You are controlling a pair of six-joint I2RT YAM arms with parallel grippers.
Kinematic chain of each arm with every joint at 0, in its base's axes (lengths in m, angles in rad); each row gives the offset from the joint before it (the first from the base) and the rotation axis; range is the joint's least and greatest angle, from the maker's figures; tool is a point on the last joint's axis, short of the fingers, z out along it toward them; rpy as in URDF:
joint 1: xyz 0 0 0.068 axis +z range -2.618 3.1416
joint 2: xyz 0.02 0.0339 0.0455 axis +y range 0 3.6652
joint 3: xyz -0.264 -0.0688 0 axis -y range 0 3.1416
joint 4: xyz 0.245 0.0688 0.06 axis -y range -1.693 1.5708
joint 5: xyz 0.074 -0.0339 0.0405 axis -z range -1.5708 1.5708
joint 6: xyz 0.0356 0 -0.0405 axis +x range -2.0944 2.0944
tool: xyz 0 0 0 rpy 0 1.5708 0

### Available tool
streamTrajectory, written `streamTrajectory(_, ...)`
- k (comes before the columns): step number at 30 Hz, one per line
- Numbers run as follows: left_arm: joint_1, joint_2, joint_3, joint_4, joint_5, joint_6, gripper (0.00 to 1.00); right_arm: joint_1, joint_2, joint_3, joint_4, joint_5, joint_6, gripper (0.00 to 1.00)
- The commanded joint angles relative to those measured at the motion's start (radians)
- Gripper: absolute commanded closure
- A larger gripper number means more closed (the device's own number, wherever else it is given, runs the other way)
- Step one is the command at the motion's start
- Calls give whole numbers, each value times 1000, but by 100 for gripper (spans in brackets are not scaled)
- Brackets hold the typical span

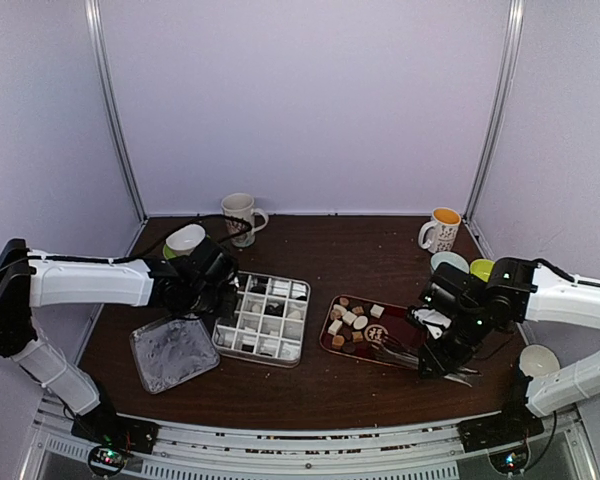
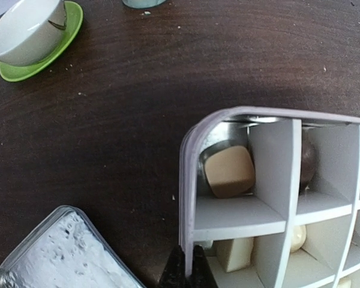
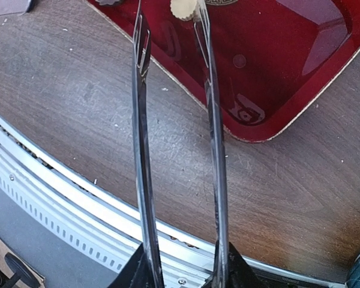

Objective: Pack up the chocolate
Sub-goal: Place the packing box at the center of the board.

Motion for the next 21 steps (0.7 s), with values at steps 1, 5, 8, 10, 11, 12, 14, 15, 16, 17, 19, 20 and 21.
streamTrajectory(1, 1, 20, 70, 39, 59, -78, 100, 6, 21, 25, 30, 62, 51, 64)
streamTrajectory(5, 10, 54, 90, 30, 109, -106, 100, 5, 15, 21, 50, 82, 82, 64)
streamTrajectory(8, 10, 76, 99, 39, 128, -122, 100, 5, 28, 10, 73, 60, 87, 64)
streamTrajectory(10, 10, 93, 108, 40, 138, -130, 100, 5, 41, 10, 76, 67, 86, 65)
streamTrajectory(11, 11, 104, 111, 43, 145, -136, 100, 5, 46, 11, 78, 73, 86, 66)
streamTrajectory(12, 12, 110, 112, 47, 153, -136, 100, 5, 49, 10, 81, 76, 85, 66)
streamTrajectory(14, 12, 126, 115, 53, 163, -139, 100, 6, 57, 14, 83, 76, 83, 67)
streamTrajectory(15, 13, 134, 120, 50, 165, -142, 100, 6, 61, 15, 81, 77, 84, 67)
streamTrajectory(16, 16, 144, 125, 42, 165, -145, 100, 6, 67, 18, 78, 77, 82, 68)
streamTrajectory(17, 18, 151, 129, 36, 167, -146, 100, 5, 71, 19, 76, 77, 82, 68)
streamTrajectory(19, 22, 161, 136, 28, 174, -147, 100, 5, 76, 14, 79, 75, 82, 68)
streamTrajectory(20, 25, 165, 138, 26, 177, -148, 100, 5, 79, 12, 82, 73, 83, 68)
streamTrajectory(21, 27, 168, 139, 26, 181, -150, 100, 6, 82, 8, 87, 69, 84, 69)
